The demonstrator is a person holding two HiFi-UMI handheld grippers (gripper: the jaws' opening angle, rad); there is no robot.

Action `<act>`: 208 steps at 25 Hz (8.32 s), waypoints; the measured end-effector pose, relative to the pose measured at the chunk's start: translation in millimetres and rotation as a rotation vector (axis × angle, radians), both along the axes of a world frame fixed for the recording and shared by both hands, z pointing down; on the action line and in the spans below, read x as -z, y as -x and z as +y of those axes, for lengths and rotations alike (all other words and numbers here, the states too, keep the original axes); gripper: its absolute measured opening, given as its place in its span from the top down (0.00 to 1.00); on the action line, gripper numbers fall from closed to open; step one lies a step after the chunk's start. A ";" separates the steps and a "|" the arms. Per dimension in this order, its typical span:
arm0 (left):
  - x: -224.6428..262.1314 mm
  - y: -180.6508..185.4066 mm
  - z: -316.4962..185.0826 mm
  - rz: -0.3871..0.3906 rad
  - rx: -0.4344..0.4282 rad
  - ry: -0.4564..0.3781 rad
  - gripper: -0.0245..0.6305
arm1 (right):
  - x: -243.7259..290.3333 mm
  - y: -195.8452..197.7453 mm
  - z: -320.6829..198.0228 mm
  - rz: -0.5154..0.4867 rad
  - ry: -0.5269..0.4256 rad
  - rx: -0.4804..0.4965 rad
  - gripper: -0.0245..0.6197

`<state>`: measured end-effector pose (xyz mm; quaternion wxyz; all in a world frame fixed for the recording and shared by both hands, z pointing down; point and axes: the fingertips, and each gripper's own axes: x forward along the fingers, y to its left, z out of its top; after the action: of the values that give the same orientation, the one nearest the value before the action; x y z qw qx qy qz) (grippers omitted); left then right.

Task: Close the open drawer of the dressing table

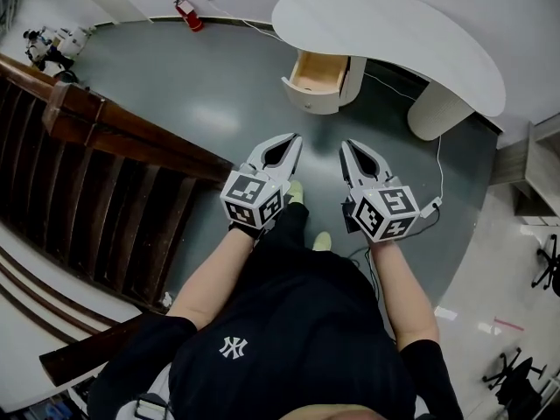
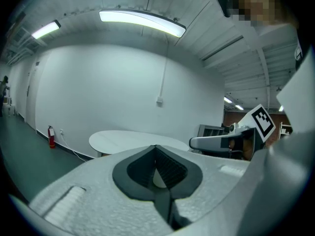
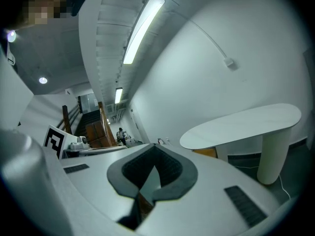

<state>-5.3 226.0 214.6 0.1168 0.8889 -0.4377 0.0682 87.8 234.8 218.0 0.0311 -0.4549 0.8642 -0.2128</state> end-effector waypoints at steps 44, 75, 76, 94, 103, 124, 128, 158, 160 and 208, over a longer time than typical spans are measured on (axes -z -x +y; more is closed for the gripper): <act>-405.2 75.7 -335.2 -0.136 -0.138 0.299 0.95 | -410.6 52.7 -309.9 0.200 0.424 -0.188 0.94; -426.6 40.4 -432.2 -0.127 -0.123 0.186 0.95 | -443.1 23.1 -418.8 0.239 0.336 -0.179 0.94; -425.8 39.1 -436.9 -0.123 -0.121 0.181 0.95 | -442.0 21.7 -423.6 0.241 0.328 -0.182 0.94; -416.8 22.0 -504.3 -0.109 -0.107 0.046 0.95 | -433.2 5.0 -490.9 0.289 0.201 -0.235 0.94; -414.4 13.9 -534.0 -0.125 -0.097 -0.036 0.95 | -430.9 -2.8 -521.0 0.332 0.131 -0.257 0.94; -408.2 2.4 -571.6 -0.118 -0.085 -0.133 0.95 | -425.1 -13.7 -559.2 0.373 0.038 -0.277 0.94; -409.5 1.2 -573.2 -0.130 -0.094 -0.136 0.95 | -426.3 -14.8 -560.7 0.380 0.041 -0.271 0.94; -278.5 29.8 -435.0 -0.076 -0.093 0.046 0.95 | -294.6 41.9 -433.9 0.365 0.101 -0.185 0.94; -250.9 31.5 -422.1 -0.062 -0.096 0.050 0.95 | -265.3 47.4 -422.0 0.351 0.097 -0.180 0.94; -6.1 57.5 -387.7 0.034 -0.080 -0.063 0.95 | -8.3 89.3 -392.5 0.226 -0.107 -0.147 0.94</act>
<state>-62.7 -161.8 220.7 0.0932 0.9099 -0.4018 0.0440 -1.6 -157.7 226.3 -0.0266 -0.5359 0.8366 -0.1108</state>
